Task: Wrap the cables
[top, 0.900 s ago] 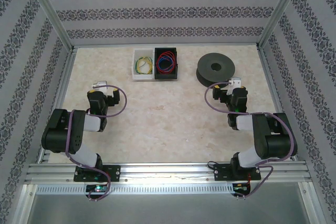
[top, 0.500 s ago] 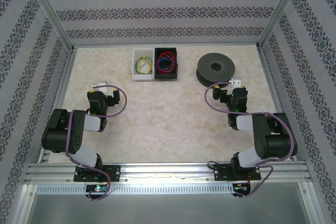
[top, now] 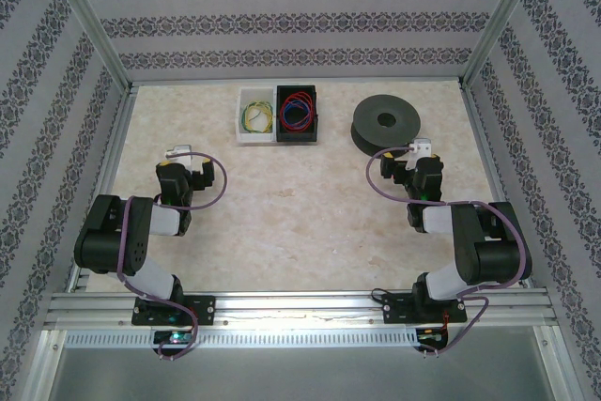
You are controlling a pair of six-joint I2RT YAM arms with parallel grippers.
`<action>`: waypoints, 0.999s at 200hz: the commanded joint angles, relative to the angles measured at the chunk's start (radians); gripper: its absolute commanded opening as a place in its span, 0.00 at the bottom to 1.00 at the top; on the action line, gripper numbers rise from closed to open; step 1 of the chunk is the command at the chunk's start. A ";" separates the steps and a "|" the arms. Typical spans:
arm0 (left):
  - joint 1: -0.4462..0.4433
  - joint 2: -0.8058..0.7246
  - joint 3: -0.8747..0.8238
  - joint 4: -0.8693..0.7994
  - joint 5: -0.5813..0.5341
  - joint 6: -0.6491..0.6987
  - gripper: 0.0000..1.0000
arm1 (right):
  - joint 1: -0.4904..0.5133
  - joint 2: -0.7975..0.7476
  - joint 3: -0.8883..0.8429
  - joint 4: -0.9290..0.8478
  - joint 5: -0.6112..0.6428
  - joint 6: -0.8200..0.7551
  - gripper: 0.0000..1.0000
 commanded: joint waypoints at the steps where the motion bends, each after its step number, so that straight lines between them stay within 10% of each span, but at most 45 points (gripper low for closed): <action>1: -0.013 0.010 0.015 0.040 0.017 0.015 0.99 | -0.005 0.011 0.021 0.022 -0.018 0.002 0.98; 88: -0.020 -0.029 0.032 -0.018 -0.019 0.016 0.99 | 0.000 -0.011 0.015 0.015 0.015 0.006 0.98; 152: -0.030 -0.267 0.268 -0.725 -0.007 -0.103 0.99 | 0.014 -0.219 0.132 -0.407 -0.026 0.050 0.98; 200: -0.030 -0.136 0.685 -1.413 0.088 -0.172 0.99 | -0.040 -0.197 0.432 -0.952 -0.171 0.235 0.98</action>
